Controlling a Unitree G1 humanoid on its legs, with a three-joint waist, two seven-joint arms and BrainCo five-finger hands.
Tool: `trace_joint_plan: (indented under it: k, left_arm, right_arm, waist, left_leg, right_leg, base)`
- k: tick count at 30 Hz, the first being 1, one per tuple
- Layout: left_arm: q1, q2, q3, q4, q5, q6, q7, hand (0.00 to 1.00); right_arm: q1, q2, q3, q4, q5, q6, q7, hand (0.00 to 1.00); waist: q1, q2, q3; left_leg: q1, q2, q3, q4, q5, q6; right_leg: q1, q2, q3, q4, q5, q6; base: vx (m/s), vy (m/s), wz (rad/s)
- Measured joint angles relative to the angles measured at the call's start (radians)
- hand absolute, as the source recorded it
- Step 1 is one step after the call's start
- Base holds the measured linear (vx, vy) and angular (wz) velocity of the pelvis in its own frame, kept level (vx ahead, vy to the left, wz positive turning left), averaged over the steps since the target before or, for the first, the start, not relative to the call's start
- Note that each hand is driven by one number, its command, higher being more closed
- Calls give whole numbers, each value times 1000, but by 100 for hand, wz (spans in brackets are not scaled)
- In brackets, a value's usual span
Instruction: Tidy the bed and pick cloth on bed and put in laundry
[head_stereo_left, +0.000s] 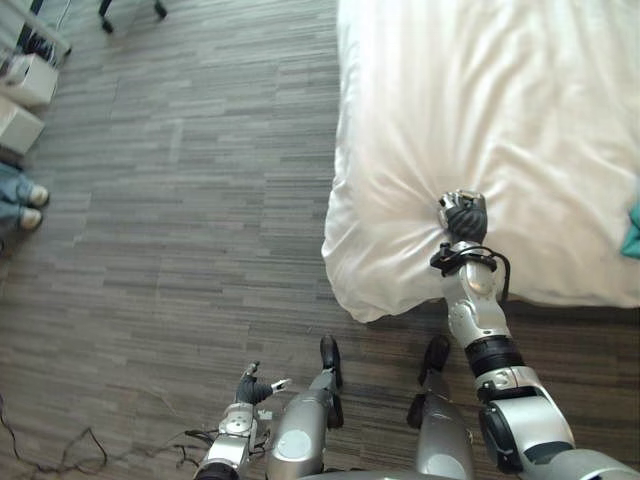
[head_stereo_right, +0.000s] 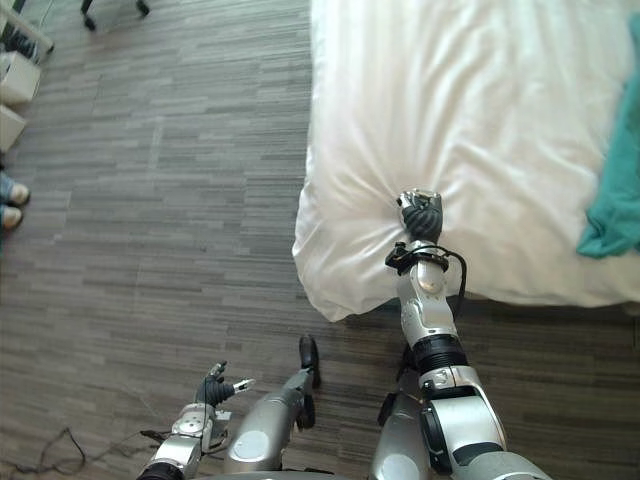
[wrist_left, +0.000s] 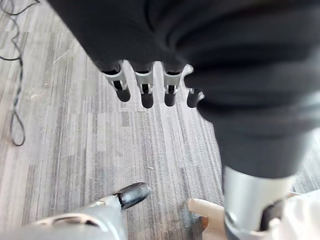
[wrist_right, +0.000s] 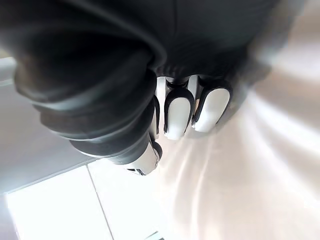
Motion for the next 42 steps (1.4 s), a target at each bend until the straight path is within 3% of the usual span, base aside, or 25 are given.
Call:
trace_joint_plan:
  k: [2, 4, 5, 7, 8, 11, 14, 18, 19, 20, 22, 23, 26, 29, 31, 32, 33, 34, 35, 36, 37, 39, 40, 41, 42]
  left_arm:
    - [-6, 8, 23, 1, -2, 6, 0, 0]
    - [-12, 21, 62, 13, -7, 13, -1, 0]
    - [-12, 22, 74, 17, -7, 13, -1, 0]
    - [-13, 23, 106, 16, -7, 13, -2, 0]
    - [-13, 16, 127, 17, -7, 15, -3, 0]
    - [-9, 15, 149, 21, -7, 29, -4, 0]
    - [-8, 24, 169, 27, -1, 34, -4, 0]
    - [11, 25, 155, 28, 14, 34, -20, 0]
    - [30, 24, 142, 28, 24, 34, -23, 0]
    - [50, 23, 116, 30, 49, 34, -24, 0]
    - [57, 15, 111, 35, 54, 34, -24, 0]
    - [68, 13, 111, 38, 63, 34, -23, 0]
    - [109, 14, 112, 41, 71, 34, -21, 0]
    - [124, 16, 111, 51, 70, 34, -21, 0]
    - [121, 33, 108, 71, 70, 33, -21, 0]
    - [120, 36, 104, 83, 70, 33, -21, 0]
    - [120, 40, 90, 98, 70, 34, -21, 0]
    - [126, 37, 88, 97, 70, 33, -21, 0]
    - [136, 36, 92, 98, 71, 35, -18, 0]
    - [140, 37, 94, 99, 71, 36, -18, 0]
    - [148, 38, 96, 100, 71, 39, -19, 0]
    - [152, 41, 104, 102, 71, 41, -18, 0]
    - [149, 41, 105, 105, 71, 43, -19, 0]
    - [142, 37, 96, 117, 72, 45, -19, 0]
    - [144, 36, 89, 117, 75, 46, -19, 0]
  right_arm:
    - [7, 45, -48, 4, 0, 0, 19, 100]
    - [15, 144, -129, 40, 1, 3, 45, 100]
    - [28, 170, -161, 51, 1, 12, 44, 100]
    - [125, 187, -277, 157, 5, 84, 38, 100]
    - [238, 148, -337, 254, 5, 141, 23, 0]
    - [464, 84, -391, 329, 4, 199, -4, 0]
    - [609, 60, -390, 330, 0, 210, -4, 0]
    - [639, 55, -295, 338, -41, 211, 1, 0]
    - [617, 51, -255, 346, -64, 216, 1, 0]
    - [588, 37, -212, 348, -110, 222, 2, 0]
    - [569, 17, -183, 346, -128, 222, 2, 0]
    - [550, -6, -155, 348, -160, 225, 4, 0]
    - [530, -50, -114, 353, -211, 227, 21, 0]
    - [538, -51, -112, 387, -237, 235, 24, 0]
    - [582, -3, -109, 390, -236, 246, 41, 0]
    - [588, 9, -108, 390, -236, 247, 42, 0]
    - [592, 31, -99, 391, -236, 251, 40, 0]
    - [588, 41, -90, 396, -236, 255, 39, 0]
    - [580, 45, -78, 391, -231, 256, 42, 0]
    - [582, 41, -75, 392, -233, 257, 39, 0]
    - [596, 41, -61, 395, -236, 256, 37, 0]
    - [611, 39, -47, 395, -237, 251, 36, 0]
    - [610, 38, -47, 395, -237, 247, 36, 0]
    - [611, 36, -49, 394, -238, 242, 36, 0]
    - [616, 36, -50, 395, -243, 242, 34, 0]
  waist:
    - [-24, -21, -3]
    - [-75, -56, -10]
    - [-82, -68, -17]
    - [-91, -100, -35]
    - [-103, -102, -42]
    - [-117, -88, -48]
    - [-142, -85, -55]
    - [-132, -80, -106]
    - [-129, -77, -117]
    - [-119, -68, -123]
    - [-101, -62, -126]
    - [-90, -53, -131]
    - [-69, -45, -145]
    - [-81, -65, -169]
    - [-76, -134, -184]
    - [-74, -146, -188]
    - [-72, -159, -194]
    - [-72, -137, -185]
    - [-76, -131, -183]
    - [-75, -129, -182]
    - [-75, -129, -182]
    - [-69, -131, -181]
    - [-70, -137, -183]
    - [-83, -126, -174]
    - [-82, -127, -174]
  left_leg:
    - [0, 0, 12, 4, -8, 2]
    - [21, 3, 33, 9, -22, -7]
    - [27, 5, 43, 12, -26, -7]
    - [48, 18, 79, 37, -58, -12]
    - [62, 22, 86, 40, -73, -18]
    - [93, 27, 108, 25, -77, -20]
    - [172, 46, 135, 18, -94, -41]
    - [219, 61, 163, 27, -119, -50]
    - [223, 65, 169, 68, -149, -49]
    - [192, 79, 127, 186, -208, -43]
    - [163, 82, 22, 283, -243, -32]
    - [145, 78, -96, 357, -283, -32]
    - [173, 68, -277, 446, -392, -60]
    - [198, 44, -327, 437, -492, -20]
    - [203, -10, -243, 460, -503, 1]
    - [198, -20, -215, 467, -505, 10]
    - [191, -31, -144, 447, -486, 45]
    - [190, -17, -85, 410, -460, 66]
    - [195, -7, -14, 366, -434, 82]
    - [205, -4, 13, 351, -428, 86]
    - [232, -3, 50, 332, -421, 89]
    - [239, -8, 110, 325, -419, 92]
    - [242, -11, 126, 322, -416, 98]
    - [269, -17, 144, 316, -415, 100]
    - [289, -19, 151, 310, -414, 99]
  right_leg:
    - [10, 6, 9, -30, 10, -10]
    - [18, 12, 38, -31, 13, -8]
    - [19, 14, 48, -32, 13, -8]
    - [28, 24, 76, -33, 12, -8]
    - [37, 29, 81, -31, 5, -8]
    - [42, 40, 102, -30, -1, -4]
    - [99, 57, 112, -30, -9, 6]
    - [132, 77, 135, -30, -24, 5]
    - [143, 79, 152, -29, -39, -5]
    - [142, 77, 186, -7, -46, -2]
    - [136, 75, 218, 11, -48, 0]
    - [136, 78, 246, 20, -50, 3]
    - [115, 106, 349, 70, -69, 20]
    - [99, 113, 408, 81, -60, 50]
    - [75, 82, 471, 59, -64, 59]
    - [62, 72, 466, 55, -73, 45]
    - [24, 55, 407, 48, -144, -61]
    - [-12, 38, 295, 64, -175, -99]
    - [-60, 22, 87, 244, -169, -106]
    - [-59, 21, 42, 328, -183, -117]
    - [-10, 26, 7, 452, -219, -107]
    - [36, 41, 1, 483, -305, -80]
    - [31, 38, 2, 499, -312, -75]
    - [26, 20, -7, 629, -374, -88]
    - [37, 10, -14, 685, -397, -92]
  base:
    - [59, -9, -16]
    - [67, 0, -27]
    - [74, 1, -44]
    - [103, -7, -50]
    - [116, -11, -33]
    - [138, -6, -31]
    - [136, -9, -37]
    - [52, -35, -24]
    - [0, 5, -42]
    - [-3, 6, -47]
    - [-33, 12, -52]
    - [-80, 108, -82]
    - [-91, 180, -97]
    - [-155, 202, -69]
    - [-199, 250, -92]
    - [-165, 240, -118]
    - [-158, 198, -131]
    - [-159, 170, -187]
    - [-113, 97, -155]
    - [-80, 99, -146]
    - [-26, 90, -86]
    - [-77, 66, -93]
    - [-131, 12, -68]
    - [-72, -16, -26]
    - [69, -23, -34]
